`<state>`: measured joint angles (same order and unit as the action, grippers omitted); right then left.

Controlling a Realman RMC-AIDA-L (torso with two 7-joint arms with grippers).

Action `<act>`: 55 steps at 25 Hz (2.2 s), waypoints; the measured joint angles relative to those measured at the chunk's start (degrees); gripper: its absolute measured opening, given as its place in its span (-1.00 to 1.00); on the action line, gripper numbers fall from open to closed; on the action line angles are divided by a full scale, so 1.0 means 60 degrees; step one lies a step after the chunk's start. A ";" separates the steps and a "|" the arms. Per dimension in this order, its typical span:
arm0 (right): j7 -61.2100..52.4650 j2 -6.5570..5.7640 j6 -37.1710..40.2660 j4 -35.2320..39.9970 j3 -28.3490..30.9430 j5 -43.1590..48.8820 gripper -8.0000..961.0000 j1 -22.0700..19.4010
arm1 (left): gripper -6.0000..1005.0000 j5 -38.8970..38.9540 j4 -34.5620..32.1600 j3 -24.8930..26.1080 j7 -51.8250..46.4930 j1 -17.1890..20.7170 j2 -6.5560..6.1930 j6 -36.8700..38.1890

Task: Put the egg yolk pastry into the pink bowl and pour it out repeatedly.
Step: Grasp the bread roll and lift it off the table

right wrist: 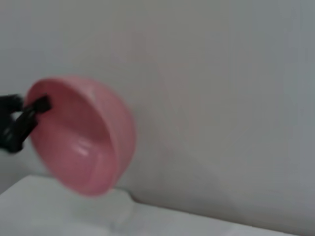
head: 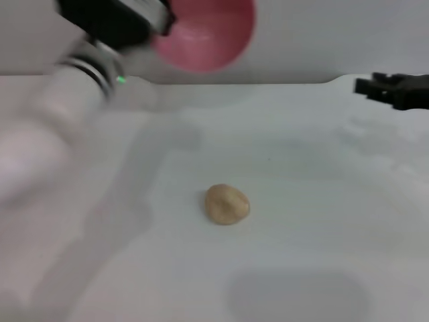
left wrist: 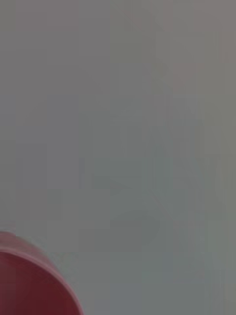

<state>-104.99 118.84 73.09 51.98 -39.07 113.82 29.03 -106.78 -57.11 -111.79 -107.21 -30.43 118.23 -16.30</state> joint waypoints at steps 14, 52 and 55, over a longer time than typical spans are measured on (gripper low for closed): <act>-0.0056 -0.0013 -0.1142 -0.2108 -0.4873 -0.0166 0.19 0.2162 | -0.99 -0.4443 -0.0421 0.7852 -0.6138 -0.0760 -0.0648 1.2492; -0.0761 -0.0024 -0.1530 -0.0218 -0.5351 -0.0664 -0.04 0.0770 | -0.99 -0.5409 -0.1873 0.8085 -0.6802 -0.0187 -0.0077 1.3612; 0.0004 -0.0035 -0.0451 0.0366 -0.3976 -0.1574 -0.07 0.0563 | -0.99 -0.5405 -0.1484 0.7801 -0.6800 -0.0512 -0.0077 1.3644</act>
<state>-104.96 118.62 70.38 54.18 -62.93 104.37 32.41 -139.21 -66.01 -64.98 -148.01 -33.50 117.77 65.57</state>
